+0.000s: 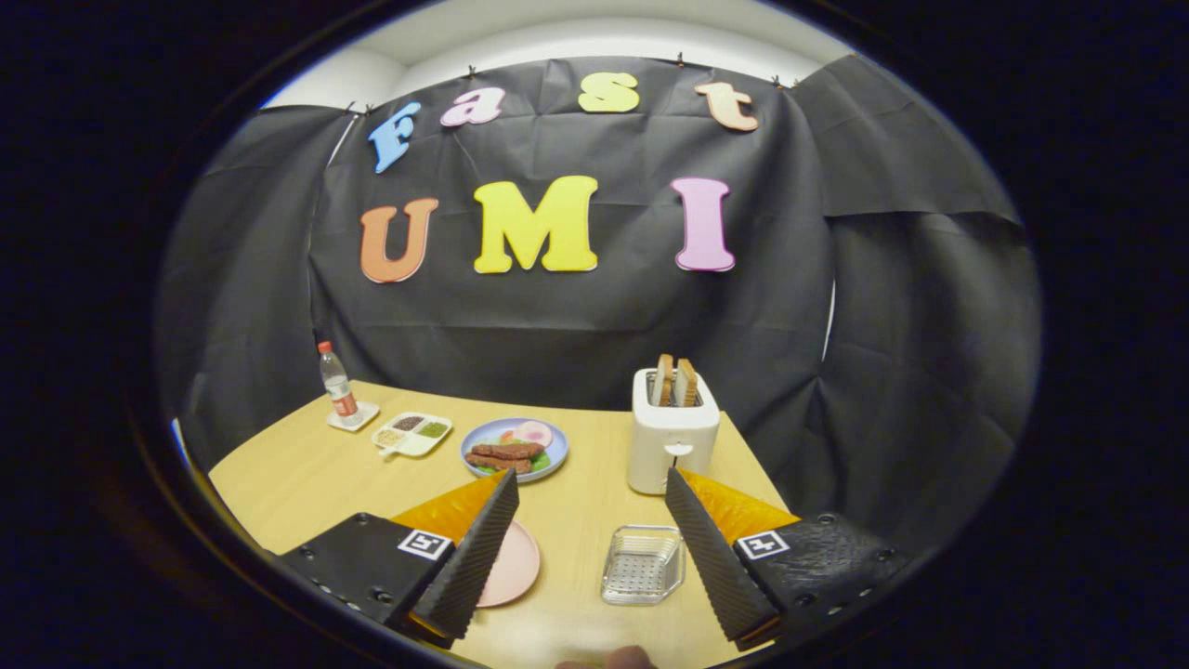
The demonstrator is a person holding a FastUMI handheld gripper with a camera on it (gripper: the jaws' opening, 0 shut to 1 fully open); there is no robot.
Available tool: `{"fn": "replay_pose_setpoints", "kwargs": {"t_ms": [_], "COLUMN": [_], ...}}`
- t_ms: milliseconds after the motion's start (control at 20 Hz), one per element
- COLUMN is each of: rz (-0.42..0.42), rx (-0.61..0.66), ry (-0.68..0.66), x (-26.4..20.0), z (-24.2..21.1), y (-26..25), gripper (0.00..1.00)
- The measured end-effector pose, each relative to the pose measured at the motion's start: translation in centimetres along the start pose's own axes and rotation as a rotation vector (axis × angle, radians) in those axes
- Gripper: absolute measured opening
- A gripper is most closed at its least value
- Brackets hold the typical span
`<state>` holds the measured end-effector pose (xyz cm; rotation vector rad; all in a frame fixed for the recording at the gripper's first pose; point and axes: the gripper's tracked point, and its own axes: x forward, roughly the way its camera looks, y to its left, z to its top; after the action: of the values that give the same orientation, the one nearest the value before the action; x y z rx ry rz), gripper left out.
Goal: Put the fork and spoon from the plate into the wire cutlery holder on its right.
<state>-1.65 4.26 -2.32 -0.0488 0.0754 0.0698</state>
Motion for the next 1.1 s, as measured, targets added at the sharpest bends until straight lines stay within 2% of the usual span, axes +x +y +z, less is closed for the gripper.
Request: {"fn": "replay_pose_setpoints", "kwargs": {"t_ms": [300,500,800,900,1100], "rz": [0.061,0.105,0.094,0.081,0.075], "rx": [-0.051,-0.058,-0.089,-0.081,-0.112], "ry": [0.1,0.231,0.377,0.426,0.486], "x": [-0.1,0.4,2.9,3.7,5.1], "z": [-4.2,-8.8,-14.2,-16.1,-18.3], "y": [4.6,8.2,10.6,11.0,11.4], "gripper": [0.96,0.96,0.96,0.92,0.7]}}
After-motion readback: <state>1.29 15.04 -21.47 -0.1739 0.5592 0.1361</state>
